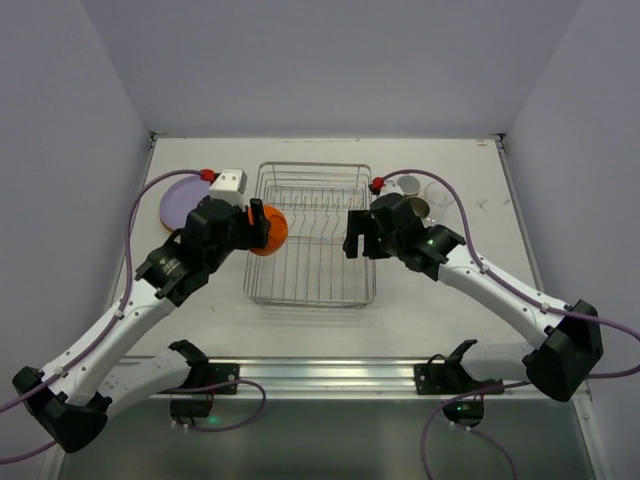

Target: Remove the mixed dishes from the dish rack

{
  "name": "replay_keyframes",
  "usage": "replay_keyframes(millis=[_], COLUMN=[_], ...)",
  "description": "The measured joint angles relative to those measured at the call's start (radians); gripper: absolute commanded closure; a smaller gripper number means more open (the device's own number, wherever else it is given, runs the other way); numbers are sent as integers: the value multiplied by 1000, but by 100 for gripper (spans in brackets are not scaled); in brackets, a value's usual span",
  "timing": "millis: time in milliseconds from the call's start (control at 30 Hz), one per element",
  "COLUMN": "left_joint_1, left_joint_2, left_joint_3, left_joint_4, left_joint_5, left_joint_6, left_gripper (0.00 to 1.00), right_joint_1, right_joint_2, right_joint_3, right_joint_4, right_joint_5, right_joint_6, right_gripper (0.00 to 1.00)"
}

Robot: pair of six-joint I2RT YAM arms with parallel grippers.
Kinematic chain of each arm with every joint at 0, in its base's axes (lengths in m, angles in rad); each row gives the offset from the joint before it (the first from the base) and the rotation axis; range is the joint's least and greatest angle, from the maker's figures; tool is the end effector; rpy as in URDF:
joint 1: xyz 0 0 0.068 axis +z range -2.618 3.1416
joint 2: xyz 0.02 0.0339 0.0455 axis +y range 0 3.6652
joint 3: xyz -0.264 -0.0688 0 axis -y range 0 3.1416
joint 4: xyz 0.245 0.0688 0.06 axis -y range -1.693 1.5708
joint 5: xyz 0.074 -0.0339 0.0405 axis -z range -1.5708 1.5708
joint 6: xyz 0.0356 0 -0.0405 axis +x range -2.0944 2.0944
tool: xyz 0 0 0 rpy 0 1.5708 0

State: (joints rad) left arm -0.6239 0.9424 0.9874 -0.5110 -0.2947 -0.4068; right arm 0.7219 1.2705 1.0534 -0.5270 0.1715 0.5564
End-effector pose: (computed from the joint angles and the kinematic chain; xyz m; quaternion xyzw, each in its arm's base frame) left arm 0.1711 -0.1104 0.3495 0.0146 0.8454 -0.1471 0.5132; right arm 0.2099 0.1767 0.2976 -0.0411 0.9121 0.1758 0.3680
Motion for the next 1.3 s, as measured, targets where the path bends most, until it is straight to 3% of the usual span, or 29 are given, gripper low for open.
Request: replay_keyframes(millis=[300, 433, 733, 867, 1300], left_joint_1=[0, 0, 27, 104, 241], left_joint_2=[47, 106, 266, 305, 564], left_joint_3=[106, 117, 133, 133, 122], left_joint_4=[-173, -241, -363, -379, -368], left_joint_5=[-242, -372, -561, -573, -502], left_joint_6=[51, 53, 50, 63, 71], left_gripper=[40, 46, 49, 54, 47], right_joint_1=[0, 0, 0, 0, 0], right_joint_2=[-11, -27, -62, -62, -62], right_joint_3=[0, 0, -9, -22, -46], right_joint_4=[21, 21, 26, 31, 46], right_joint_5=[-37, -51, -64, -80, -94], right_joint_6=[-1, -3, -8, -8, -15], right_gripper=[18, 18, 18, 17, 17])
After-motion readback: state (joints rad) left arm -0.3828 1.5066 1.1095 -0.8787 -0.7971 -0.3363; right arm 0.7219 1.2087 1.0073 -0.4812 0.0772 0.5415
